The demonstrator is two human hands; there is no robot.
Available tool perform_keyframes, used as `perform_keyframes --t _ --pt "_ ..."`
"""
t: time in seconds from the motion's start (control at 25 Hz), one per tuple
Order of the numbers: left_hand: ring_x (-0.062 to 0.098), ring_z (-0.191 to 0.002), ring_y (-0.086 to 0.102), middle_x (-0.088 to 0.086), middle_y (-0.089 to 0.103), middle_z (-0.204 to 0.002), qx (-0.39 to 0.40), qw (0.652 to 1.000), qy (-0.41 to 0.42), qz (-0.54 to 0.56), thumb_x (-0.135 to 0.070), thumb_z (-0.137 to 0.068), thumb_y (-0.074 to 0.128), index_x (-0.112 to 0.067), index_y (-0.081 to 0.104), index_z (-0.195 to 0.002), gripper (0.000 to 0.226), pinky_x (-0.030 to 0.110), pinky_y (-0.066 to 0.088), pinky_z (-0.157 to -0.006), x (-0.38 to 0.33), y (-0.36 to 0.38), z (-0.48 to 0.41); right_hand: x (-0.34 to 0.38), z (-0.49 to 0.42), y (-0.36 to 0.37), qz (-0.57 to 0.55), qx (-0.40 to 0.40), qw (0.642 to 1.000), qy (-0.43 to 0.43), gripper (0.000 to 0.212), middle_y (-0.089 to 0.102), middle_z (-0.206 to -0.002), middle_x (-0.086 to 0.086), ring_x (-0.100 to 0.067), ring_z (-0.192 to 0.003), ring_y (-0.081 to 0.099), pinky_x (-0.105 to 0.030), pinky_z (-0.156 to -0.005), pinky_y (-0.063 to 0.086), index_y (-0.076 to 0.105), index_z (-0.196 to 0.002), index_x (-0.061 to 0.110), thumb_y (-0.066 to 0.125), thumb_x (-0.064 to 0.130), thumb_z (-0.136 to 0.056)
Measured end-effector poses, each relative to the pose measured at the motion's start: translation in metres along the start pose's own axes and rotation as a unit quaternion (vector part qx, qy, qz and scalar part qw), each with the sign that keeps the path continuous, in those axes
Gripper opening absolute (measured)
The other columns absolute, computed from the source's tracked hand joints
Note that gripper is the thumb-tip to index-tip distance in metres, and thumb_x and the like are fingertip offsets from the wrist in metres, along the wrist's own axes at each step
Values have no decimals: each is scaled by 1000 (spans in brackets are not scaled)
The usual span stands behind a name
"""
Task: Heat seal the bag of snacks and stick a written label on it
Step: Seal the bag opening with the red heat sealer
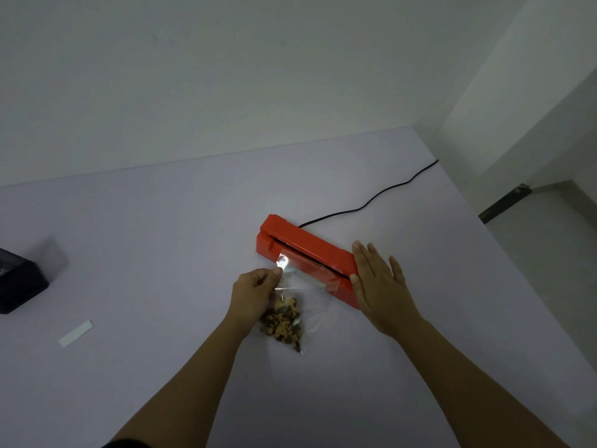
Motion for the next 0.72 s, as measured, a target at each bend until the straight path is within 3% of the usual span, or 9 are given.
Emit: perform_keyframes --t 0.24,0.4,0.6,0.72 --pt "13 -51 56 2 62 -58 -1 1000 -2 -9 -31 -90 57 -9 69 -70 32 23 49 -53 0 0 -2 1 1 -10 -1 13 1000 -28 73 17 -155 -7 -22 -142 13 -42 -110 2 3 -145 16 -14 56 -87" --pt "12 -51 56 -1 61 -55 4 1000 0 -6 -32 -90 58 -13 68 -65 33 24 50 -54 -2 -1 0 8 -1 -59 -10 -73 997 -26 56 49 -129 -11 -27 -124 44 -52 -109 15 23 -142 24 24 49 -92" --pt "13 -51 55 0 61 -54 0 1000 -5 -2 -31 -90 58 -8 68 -66 34 26 50 -55 -2 -1 -2 46 -32 -146 -173 -161 971 -24 70 57 -103 12 -14 -119 42 -48 -111 3 30 -136 27 60 52 -78" --pt "9 -49 55 0 62 -56 -2 1000 -6 -19 -32 -90 57 -7 69 -69 34 15 47 -50 -2 -1 -1 81 -66 -172 -207 -157 965 -37 83 62 -104 10 -14 -120 45 -52 -111 3 29 -138 25 70 51 -71"
Point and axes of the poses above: each hand's wrist, its own z-axis away from the middle knuckle, its own y-axis out of the palm, x = y × z, the point moved 6 cm from there along -z, towards the middle knuckle
